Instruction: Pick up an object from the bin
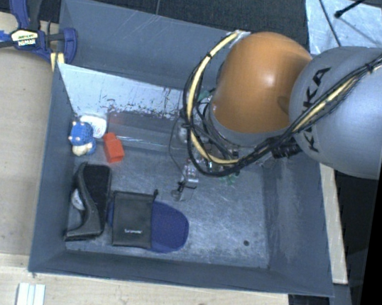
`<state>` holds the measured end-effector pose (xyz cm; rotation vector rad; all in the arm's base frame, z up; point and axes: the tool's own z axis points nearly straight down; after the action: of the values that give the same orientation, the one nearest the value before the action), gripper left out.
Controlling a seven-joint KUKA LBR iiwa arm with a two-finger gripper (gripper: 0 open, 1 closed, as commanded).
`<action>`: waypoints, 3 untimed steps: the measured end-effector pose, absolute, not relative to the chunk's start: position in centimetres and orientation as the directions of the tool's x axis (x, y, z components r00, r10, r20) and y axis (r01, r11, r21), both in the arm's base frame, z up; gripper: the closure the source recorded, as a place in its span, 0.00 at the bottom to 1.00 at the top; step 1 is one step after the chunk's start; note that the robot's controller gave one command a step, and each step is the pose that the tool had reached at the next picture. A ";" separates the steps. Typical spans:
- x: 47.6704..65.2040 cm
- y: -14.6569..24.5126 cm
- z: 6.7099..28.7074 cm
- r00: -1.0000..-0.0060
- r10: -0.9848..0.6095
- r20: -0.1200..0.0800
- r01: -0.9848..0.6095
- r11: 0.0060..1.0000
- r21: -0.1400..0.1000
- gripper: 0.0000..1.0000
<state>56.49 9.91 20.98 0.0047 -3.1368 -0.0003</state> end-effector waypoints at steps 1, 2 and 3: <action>58.0 14.4 6.8 -1.000 -0.019 0.007 -0.019 1.000 -0.001 0.00; 57.0 10.1 10.1 -0.975 0.223 -0.001 0.223 0.975 -0.001 0.00; 55.9 15.8 10.0 -0.999 0.044 -0.003 0.044 0.999 0.002 0.00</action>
Offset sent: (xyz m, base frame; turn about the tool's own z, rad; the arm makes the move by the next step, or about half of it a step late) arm 0.0160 0.0445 -0.1398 -0.0121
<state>55.92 15.84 10.02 -0.0687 -3.1436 -0.0029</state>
